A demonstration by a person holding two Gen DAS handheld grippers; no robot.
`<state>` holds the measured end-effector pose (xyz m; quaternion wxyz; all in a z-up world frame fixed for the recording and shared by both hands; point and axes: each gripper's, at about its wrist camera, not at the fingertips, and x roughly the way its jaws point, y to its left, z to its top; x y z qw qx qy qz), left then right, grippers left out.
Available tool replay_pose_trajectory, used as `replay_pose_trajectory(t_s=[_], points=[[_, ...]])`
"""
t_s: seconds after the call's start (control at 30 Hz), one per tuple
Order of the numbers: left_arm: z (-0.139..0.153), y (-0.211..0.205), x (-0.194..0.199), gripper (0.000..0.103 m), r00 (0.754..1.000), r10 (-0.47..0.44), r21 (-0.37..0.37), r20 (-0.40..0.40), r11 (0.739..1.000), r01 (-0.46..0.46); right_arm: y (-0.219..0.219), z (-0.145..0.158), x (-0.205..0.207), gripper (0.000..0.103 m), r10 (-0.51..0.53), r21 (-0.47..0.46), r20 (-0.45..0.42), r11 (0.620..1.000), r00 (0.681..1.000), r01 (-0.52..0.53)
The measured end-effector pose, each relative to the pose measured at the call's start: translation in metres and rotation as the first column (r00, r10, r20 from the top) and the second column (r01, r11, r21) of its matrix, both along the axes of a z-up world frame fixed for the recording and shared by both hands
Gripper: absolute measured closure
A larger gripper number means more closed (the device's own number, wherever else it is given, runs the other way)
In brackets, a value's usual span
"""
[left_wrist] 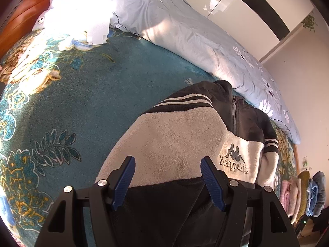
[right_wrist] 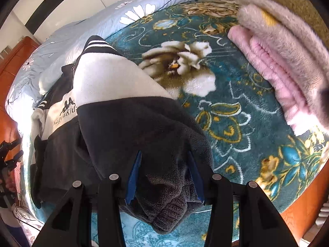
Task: Fold clothes
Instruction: 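Release the jacket with both tools and smooth it flat on the bed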
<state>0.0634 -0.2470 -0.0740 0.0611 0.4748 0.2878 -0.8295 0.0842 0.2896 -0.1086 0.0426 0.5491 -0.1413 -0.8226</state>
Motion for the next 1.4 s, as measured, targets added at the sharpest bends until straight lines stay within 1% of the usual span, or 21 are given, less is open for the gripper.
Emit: replay_pose_trajectory(t_s=[0.03, 0.07, 0.1, 0.17, 0.23, 0.3, 0.33, 0.4, 0.47, 0.53, 0.6, 0.67, 0.8, 0.93, 1.03, 1.1, 1.17, 1.27, 1.3, 1.37, 1.4], points=[[0.001, 0.001, 0.0, 0.033, 1.0, -0.004, -0.001, -0.001, 1.0, 0.004, -0.002, -0.001, -0.001, 0.066, 0.001, 0.009, 0.004, 1.0, 1.0, -0.001], [0.001, 0.001, 0.0, 0.033, 1.0, -0.004, -0.005, 0.0, 1.0, 0.004, -0.004, -0.001, -0.001, 0.084, 0.003, 0.018, 0.008, 1.0, 1.0, -0.003], [0.001, 0.001, 0.001, 0.033, 1.0, -0.004, -0.008, 0.001, 1.0, 0.004, -0.006, -0.001, -0.002, 0.09, 0.004, 0.027, 0.012, 1.0, 1.0, -0.004], [0.001, 0.0, 0.002, 0.033, 1.0, -0.001, -0.011, 0.002, 1.0, 0.001, -0.012, 0.006, -0.003, 0.095, 0.025, 0.096, -0.005, 0.995, 1.0, -0.024], [0.002, -0.003, 0.004, 0.033, 1.0, 0.006, -0.012, 0.002, 1.0, -0.006, -0.016, 0.02, -0.008, 0.096, 0.064, 0.221, -0.029, 0.974, 0.998, -0.056], [0.002, -0.007, 0.006, 0.033, 1.0, 0.015, -0.013, 0.002, 1.0, -0.015, -0.015, 0.039, -0.016, 0.096, 0.088, 0.34, -0.063, 0.938, 0.994, -0.061], [0.002, -0.009, 0.007, 0.033, 1.0, 0.02, -0.012, 0.002, 1.0, -0.02, -0.009, 0.05, -0.022, 0.096, 0.084, 0.399, -0.089, 0.916, 0.992, -0.042], [0.002, -0.012, 0.009, 0.033, 1.0, 0.029, -0.008, 0.003, 1.0, -0.029, 0.003, 0.075, -0.034, 0.096, 0.069, 0.524, -0.156, 0.851, 0.985, 0.023], [0.0, -0.015, 0.011, 0.033, 0.999, 0.032, -0.013, 0.011, 0.999, -0.031, 0.014, 0.099, -0.046, 0.096, 0.06, 0.627, -0.229, 0.772, 0.971, 0.1], [-0.002, -0.017, 0.014, 0.033, 0.999, 0.034, -0.018, 0.019, 0.999, -0.034, 0.026, 0.113, -0.057, 0.096, 0.046, 0.678, -0.269, 0.718, 0.962, 0.156], [-0.003, -0.019, 0.016, 0.033, 0.999, 0.036, -0.023, 0.028, 0.999, -0.036, 0.033, 0.113, -0.069, 0.096, 0.041, 0.692, -0.259, 0.705, 0.965, 0.156], [-0.005, -0.021, 0.019, 0.033, 0.999, 0.039, -0.028, 0.037, 0.999, -0.037, 0.032, 0.104, -0.074, 0.096, 0.044, 0.698, -0.228, 0.704, 0.973, 0.132], [-0.015, -0.026, 0.03, 0.033, 0.996, 0.03, -0.051, 0.082, 0.998, -0.026, 0.027, 0.081, -0.078, 0.096, 0.067, 0.707, -0.159, 0.704, 0.985, 0.066], [-0.027, -0.03, 0.044, 0.033, 0.99, 0.017, -0.071, 0.137, 0.997, -0.007, 0.025, 0.079, -0.073, 0.096, 0.064, 0.695, -0.164, 0.716, 0.984, 0.07], [-0.036, -0.034, 0.055, 0.033, 0.985, 0.02, -0.064, 0.17, 0.998, -0.01, 0.022, 0.092, -0.071, 0.081, 0.067, 0.687, -0.202, 0.72, 0.977, 0.093], [-0.044, -0.036, 0.061, 0.033, 0.982, 0.024, -0.024, 0.185, 1.0, -0.02, 0.016, 0.104, -0.069, 0.056, 0.075, 0.679, -0.239, 0.725, 0.968, 0.112], [-0.052, -0.034, 0.064, 0.033, 0.981, 0.019, 0.011, 0.195, 1.0, -0.022, 0.008, 0.118, -0.064, 0.052, 0.082, 0.652, -0.287, 0.747, 0.954, 0.132], [-0.064, -0.028, 0.065, 0.033, 0.978, 0.015, 0.049, 0.209, 0.998, -0.026, -0.01, 0.124, -0.06, 0.047, 0.094, 0.584, -0.315, 0.803, 0.944, 0.115], [-0.067, -0.025, 0.065, 0.033, 0.977, 0.014, 0.062, 0.213, 0.998, -0.028, -0.018, 0.121, -0.058, 0.044, 0.103, 0.565, -0.307, 0.82, 0.946, 0.094], [-0.071, -0.02, 0.064, 0.036, 0.976, 0.014, 0.092, 0.216, 0.995, -0.035, -0.034, 0.113, -0.055, 0.044, 0.124, 0.525, -0.291, 0.85, 0.949, 0.05], [-0.072, -0.018, 0.064, 0.049, 0.976, 0.013, 0.093, 0.216, 0.995, -0.034, -0.042, 0.107, -0.054, 0.044, 0.14, 0.52, -0.278, 0.854, 0.95, 0.026]])
